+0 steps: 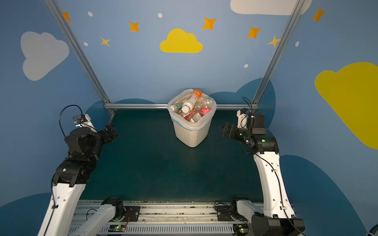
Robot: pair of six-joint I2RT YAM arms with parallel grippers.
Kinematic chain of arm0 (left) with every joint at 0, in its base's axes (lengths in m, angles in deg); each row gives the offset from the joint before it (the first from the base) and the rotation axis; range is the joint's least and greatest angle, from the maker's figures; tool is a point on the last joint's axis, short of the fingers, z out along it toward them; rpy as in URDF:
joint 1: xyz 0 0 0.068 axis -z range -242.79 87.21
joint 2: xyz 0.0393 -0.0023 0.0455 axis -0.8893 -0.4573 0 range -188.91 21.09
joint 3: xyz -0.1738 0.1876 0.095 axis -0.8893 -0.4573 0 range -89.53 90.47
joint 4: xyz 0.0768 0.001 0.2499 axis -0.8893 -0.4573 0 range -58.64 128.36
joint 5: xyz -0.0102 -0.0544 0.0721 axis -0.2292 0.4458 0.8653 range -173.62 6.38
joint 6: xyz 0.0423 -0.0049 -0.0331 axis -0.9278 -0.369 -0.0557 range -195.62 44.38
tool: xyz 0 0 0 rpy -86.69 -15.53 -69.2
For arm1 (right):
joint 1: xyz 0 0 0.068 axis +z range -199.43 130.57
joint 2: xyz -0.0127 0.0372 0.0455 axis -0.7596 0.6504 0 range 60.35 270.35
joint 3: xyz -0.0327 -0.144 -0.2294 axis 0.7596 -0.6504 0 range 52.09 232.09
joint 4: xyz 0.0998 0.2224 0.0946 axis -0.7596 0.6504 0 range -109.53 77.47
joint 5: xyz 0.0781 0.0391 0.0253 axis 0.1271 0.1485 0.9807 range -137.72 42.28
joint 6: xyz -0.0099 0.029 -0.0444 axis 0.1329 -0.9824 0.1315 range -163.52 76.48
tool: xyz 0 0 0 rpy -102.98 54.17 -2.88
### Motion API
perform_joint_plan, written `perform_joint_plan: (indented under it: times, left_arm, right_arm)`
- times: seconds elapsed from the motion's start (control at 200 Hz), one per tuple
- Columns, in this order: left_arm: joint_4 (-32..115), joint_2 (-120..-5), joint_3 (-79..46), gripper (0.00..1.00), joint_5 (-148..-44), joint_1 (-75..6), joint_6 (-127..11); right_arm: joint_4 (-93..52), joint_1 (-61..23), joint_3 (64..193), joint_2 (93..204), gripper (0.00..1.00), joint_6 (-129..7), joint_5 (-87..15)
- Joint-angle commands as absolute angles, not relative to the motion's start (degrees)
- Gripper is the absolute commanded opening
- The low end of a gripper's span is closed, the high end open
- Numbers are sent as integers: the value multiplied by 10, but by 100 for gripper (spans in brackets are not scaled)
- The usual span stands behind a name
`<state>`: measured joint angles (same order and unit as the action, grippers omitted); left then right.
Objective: Throw the plastic bottles in the bin
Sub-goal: Reset both arms
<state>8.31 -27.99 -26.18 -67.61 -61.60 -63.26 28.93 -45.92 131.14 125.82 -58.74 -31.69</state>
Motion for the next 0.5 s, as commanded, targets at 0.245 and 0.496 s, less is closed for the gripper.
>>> perform_joint_plan:
  times: [0.245, 0.496]
  left_arm:
    - [439, -429, -557, 100, -894, -736, -601]
    - [659, -575, -618, 100, -833, -727, -643]
  right_arm:
    - [246, -401, 1247, 1238, 93, -572, -338]
    - [146, -380, 1160, 1225, 93, -564, -385]
